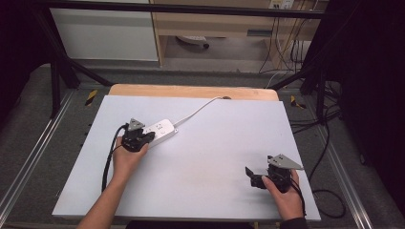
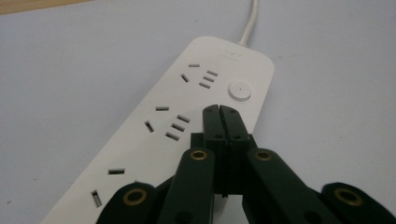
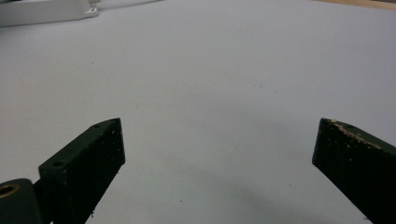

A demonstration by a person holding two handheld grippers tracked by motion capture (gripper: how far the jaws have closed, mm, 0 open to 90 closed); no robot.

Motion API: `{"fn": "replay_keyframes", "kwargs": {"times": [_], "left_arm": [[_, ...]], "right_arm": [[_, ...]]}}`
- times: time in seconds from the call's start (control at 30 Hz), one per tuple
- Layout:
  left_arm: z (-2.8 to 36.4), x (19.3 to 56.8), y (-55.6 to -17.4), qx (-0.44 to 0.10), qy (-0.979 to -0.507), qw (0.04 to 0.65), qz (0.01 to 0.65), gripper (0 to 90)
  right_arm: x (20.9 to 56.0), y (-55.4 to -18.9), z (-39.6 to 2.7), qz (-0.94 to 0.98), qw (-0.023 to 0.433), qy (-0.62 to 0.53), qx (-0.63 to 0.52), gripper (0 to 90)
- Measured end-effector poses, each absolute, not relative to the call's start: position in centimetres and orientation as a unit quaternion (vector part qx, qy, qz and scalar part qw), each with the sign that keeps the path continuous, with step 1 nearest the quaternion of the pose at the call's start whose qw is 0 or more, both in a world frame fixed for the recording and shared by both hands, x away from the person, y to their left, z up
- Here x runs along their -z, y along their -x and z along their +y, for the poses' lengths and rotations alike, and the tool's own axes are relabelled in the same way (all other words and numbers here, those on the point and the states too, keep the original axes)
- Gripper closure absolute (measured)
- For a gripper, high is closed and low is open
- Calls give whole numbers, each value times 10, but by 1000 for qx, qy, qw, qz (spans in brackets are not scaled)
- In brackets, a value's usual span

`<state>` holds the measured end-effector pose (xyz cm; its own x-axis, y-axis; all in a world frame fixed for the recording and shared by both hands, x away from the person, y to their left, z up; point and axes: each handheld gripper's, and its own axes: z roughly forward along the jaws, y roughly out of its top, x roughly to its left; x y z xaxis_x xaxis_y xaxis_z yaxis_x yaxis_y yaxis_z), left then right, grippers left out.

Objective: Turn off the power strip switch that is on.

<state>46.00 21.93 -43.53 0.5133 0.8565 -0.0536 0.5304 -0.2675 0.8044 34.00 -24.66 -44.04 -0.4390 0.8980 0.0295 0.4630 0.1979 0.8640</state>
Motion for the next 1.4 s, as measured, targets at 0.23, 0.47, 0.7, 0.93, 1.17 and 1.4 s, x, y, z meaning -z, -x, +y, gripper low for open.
{"fn": "replay_keyframes", "kwargs": {"times": [0.23, 0.47, 0.7, 0.93, 1.17, 1.4], "left_arm": [[218, 434, -460, -206, -774, 398, 447, 900], [219, 434, -460, -204, -775, 398, 447, 900], [218, 434, -460, -209, -776, 397, 443, 900], [218, 433, -460, -206, -769, 407, 448, 900], [215, 434, -460, -199, -769, 414, 444, 900], [219, 436, -458, -200, -762, 429, 442, 900]], "right_arm": [[440, -339, -247, 731, 254, -465, -430, 31], [440, -340, -246, 732, 254, -463, -429, 32], [440, -340, -246, 733, 254, -463, -429, 32], [440, -340, -246, 731, 254, -464, -430, 32], [440, -340, -246, 733, 254, -463, -429, 32], [440, -340, -246, 730, 254, -464, -432, 32]]}}
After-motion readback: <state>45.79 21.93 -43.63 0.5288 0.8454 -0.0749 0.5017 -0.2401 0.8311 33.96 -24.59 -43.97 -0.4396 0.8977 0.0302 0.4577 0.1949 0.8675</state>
